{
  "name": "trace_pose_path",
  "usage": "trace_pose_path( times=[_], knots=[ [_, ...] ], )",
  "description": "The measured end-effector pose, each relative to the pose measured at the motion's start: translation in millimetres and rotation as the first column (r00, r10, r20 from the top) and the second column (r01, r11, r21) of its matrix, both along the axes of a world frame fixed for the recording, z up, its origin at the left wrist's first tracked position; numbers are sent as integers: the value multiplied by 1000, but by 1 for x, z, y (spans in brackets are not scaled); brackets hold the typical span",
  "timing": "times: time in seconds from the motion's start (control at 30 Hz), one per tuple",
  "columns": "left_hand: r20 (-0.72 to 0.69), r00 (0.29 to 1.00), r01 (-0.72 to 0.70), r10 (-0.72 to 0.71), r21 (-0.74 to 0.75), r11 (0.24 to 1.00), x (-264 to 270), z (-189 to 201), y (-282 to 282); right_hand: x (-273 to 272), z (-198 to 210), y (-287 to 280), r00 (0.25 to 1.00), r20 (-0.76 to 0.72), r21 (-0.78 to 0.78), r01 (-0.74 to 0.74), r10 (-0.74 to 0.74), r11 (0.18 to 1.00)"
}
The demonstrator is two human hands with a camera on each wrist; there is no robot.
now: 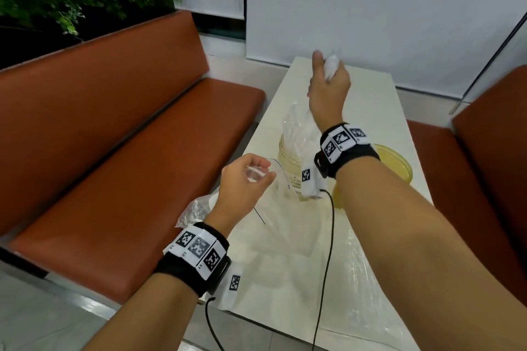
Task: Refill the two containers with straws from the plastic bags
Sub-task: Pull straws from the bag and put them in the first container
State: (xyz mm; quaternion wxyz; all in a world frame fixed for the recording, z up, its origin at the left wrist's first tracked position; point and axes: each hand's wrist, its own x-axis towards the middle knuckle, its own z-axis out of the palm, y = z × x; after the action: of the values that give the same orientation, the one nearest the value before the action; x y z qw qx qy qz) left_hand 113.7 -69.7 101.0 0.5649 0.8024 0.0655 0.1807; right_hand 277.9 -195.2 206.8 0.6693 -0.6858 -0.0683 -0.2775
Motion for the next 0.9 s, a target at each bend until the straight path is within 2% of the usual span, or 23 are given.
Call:
trace_pose_path(
  times=[0.17, 0.23, 0.3, 0.37, 0.43, 0.47, 0.5, 0.53, 0.57, 0.6, 0.63, 0.67, 0.7, 0.73, 0.77, 0.8, 0.87, 0.9],
  knots=[
    [21, 1000, -8, 8, -2, 1000, 2, 3, 2, 8, -42, -13, 975, -217, -223, -12, -38, 975],
    [32, 999, -7, 7, -6, 1000, 3, 5, 2, 8, -46, -19, 965, -250, -317, -1, -83, 948],
    [36, 999, 0, 1, -12, 1000, 5, 7, 0, 1, -43, -22, 977, -173, -297, 68, -124, 953],
    [43, 999, 7, -5, -30, 1000, 6, 10, -2, -3, -35, -25, 993, 15, -141, 119, -119, 983],
    [53, 999, 13, -10, -47, 999, 6, 13, -3, -8, -24, -25, 977, 167, -51, 143, -133, 988],
    [56, 998, 14, -11, -51, 999, 6, 14, -3, -9, -20, -25, 962, 234, -55, 157, -140, 986],
    [59, 998, 15, -12, -51, 999, 6, 14, -3, -9, -16, -25, 946, 289, -128, 192, -148, 973],
    [61, 998, 16, -13, -50, 999, 6, 15, -3, -8, -14, -25, 933, 329, -264, 242, -149, 933],
    [61, 998, 16, -13, -52, 999, 6, 16, -3, -2, -17, -26, 933, 334, -444, 278, -131, 852],
    [58, 998, 19, -16, -54, 998, 6, 16, -3, 4, -24, -29, 950, 303, -637, 266, -82, 724],
    [53, 998, 26, -23, -55, 998, 6, 16, -2, 6, -33, -31, 975, 223, -822, 198, -18, 534],
    [46, 998, 38, -36, -52, 998, 5, 17, -2, 7, -43, -31, 990, 138, -948, 120, 41, 296],
    [37, 998, 60, -58, -45, 997, 5, 18, -1, 8, -52, -33, 996, 52, -996, 46, 72, 79],
    [21, 996, 91, -90, -32, 995, 4, 19, 0, 8, -59, -35, 998, -11, -999, -8, 60, -52],
    [2, 991, 131, -131, -13, 991, 3, 21, 1, 4, -61, -36, 999, -29, -997, -27, 37, -68],
    [-13, 985, 173, -173, 10, 985, 1, 22, 3, -1, -58, -37, 1000, -11, -999, -12, 21, 39],
    [-36, 968, 250, -248, 76, 965, -1, 25, 6, -12, -43, -37, 997, 63, -925, 71, -34, 372],
    [-48, 959, 284, -280, 111, 952, -1, 26, 8, -20, -34, -36, 988, 138, -875, 155, -70, 459]
  ],
)
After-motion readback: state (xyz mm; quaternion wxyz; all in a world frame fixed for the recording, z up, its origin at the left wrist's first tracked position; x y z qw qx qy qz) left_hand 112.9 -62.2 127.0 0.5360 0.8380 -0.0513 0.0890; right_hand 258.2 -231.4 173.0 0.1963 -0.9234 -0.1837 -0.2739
